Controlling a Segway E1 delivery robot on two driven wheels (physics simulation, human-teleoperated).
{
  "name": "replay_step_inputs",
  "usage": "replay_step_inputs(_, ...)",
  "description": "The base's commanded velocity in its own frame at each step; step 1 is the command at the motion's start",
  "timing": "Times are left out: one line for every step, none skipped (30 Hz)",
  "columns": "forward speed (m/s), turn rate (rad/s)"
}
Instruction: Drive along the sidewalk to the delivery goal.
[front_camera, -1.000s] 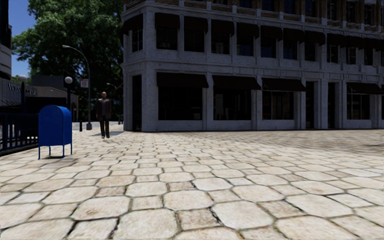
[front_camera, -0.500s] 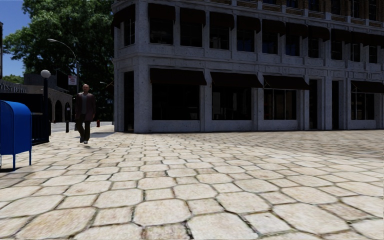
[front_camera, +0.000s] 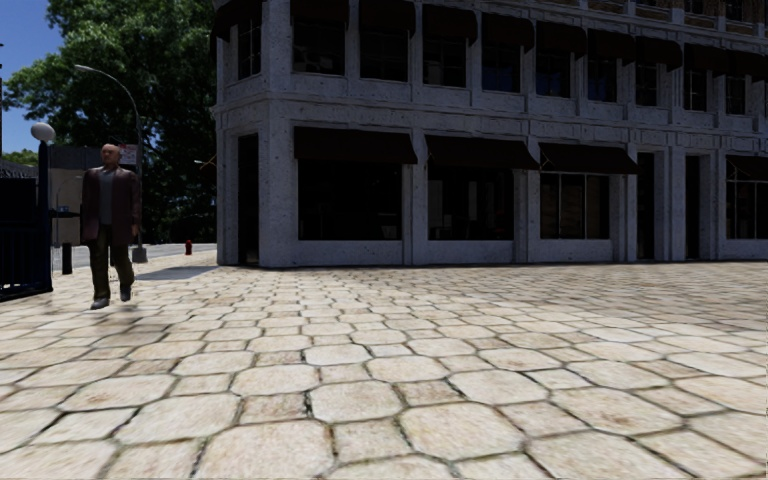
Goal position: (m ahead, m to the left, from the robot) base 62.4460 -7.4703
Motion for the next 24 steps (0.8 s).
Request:
replay_step_inputs(2.00,0.18)
replay_step_inputs(2.00,0.25)
replay_step_inputs(2.00,0.26)
replay_step_inputs(2.00,0.27)
replay_step_inputs(2.00,0.27)
replay_step_inputs(2.00,0.27)
replay_step_inputs(2.00,0.27)
replay_step_inputs(2.00,0.27)
replay_step_inputs(2.00,0.27)
replay_step_inputs(2.00,0.27)
replay_step_inputs(2.00,0.27)
replay_step_inputs(2.00,0.27)
replay_step_inputs(2.00,0.27)
replay_step_inputs(2.00,0.27)
replay_step_inputs(2.00,0.27)
replay_step_inputs(2.00,0.27)
replay_step_inputs(2.00,0.27)
replay_step_inputs(2.00,0.28)
replay_step_inputs(2.00,0.32)
replay_step_inputs(2.00,0.32)
replay_step_inputs(2.00,0.37)
replay_step_inputs(2.00,0.39)
replay_step_inputs(2.00,0.40)
replay_step_inputs(2.00,0.40)
